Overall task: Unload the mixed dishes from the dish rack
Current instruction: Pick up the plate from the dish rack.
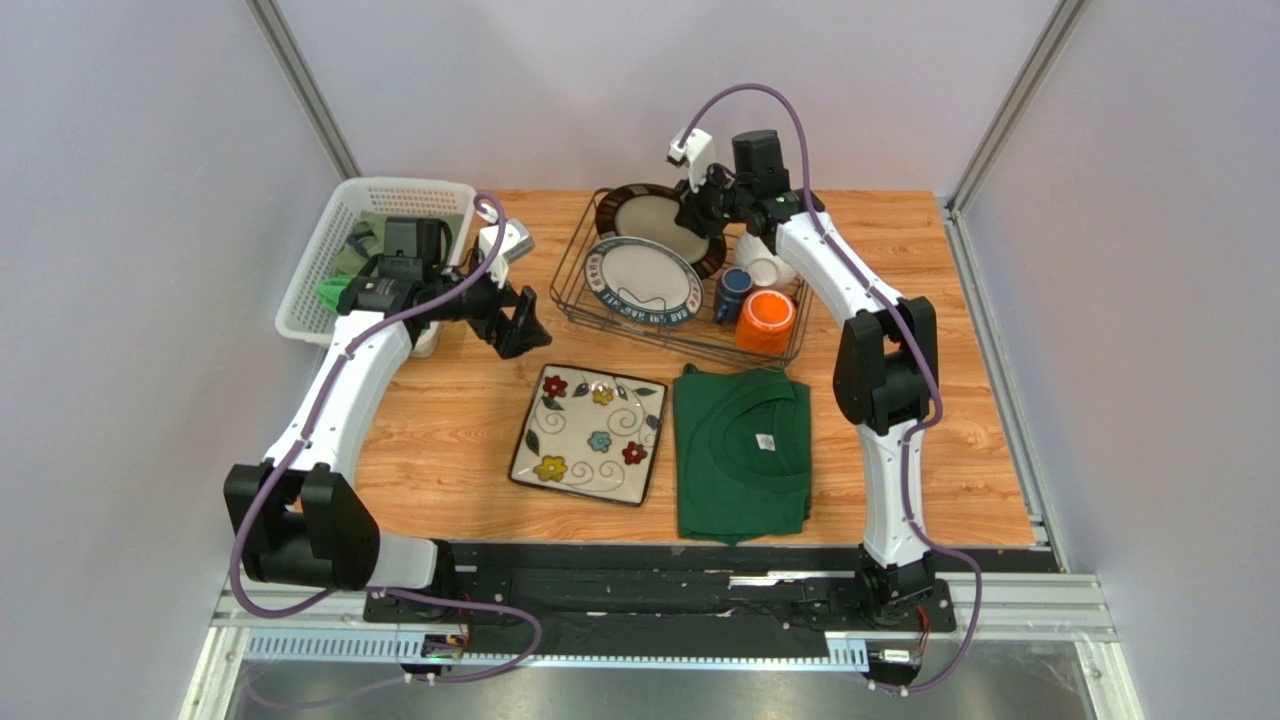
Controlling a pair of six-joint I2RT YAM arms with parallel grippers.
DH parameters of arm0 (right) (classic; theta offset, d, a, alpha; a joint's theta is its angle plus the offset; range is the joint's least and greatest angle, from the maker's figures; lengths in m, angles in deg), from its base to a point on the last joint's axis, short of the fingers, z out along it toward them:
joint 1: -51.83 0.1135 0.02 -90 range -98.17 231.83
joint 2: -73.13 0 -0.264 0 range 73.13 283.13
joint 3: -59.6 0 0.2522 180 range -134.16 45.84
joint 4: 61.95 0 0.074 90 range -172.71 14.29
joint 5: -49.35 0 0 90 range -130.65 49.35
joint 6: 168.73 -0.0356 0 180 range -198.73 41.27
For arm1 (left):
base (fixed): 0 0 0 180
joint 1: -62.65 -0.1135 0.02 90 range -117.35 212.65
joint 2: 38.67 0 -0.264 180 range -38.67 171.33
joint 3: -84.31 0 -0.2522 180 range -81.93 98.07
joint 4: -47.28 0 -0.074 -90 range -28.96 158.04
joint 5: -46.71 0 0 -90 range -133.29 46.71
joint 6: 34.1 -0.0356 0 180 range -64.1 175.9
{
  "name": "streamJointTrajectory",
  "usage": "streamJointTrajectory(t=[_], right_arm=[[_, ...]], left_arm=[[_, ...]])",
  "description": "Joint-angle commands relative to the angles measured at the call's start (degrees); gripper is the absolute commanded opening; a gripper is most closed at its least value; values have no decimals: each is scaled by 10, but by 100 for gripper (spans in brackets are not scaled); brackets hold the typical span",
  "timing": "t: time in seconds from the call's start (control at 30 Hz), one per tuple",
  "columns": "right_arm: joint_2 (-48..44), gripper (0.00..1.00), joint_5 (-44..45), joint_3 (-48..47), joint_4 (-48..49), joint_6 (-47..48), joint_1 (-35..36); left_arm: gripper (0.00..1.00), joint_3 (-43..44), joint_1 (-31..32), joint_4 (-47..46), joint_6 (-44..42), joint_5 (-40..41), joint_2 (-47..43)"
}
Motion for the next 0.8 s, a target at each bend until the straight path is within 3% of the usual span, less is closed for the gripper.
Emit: streamJointTrajectory(t=[0.0, 0.77], right_arm=[[-58, 0, -56, -98, 132, -47, 2], [-56, 0, -66, -81, 97, 58, 19]], left_arm=[[98, 2, 1, -20, -6, -11, -4], [98, 1, 1, -31, -2, -13, 18]])
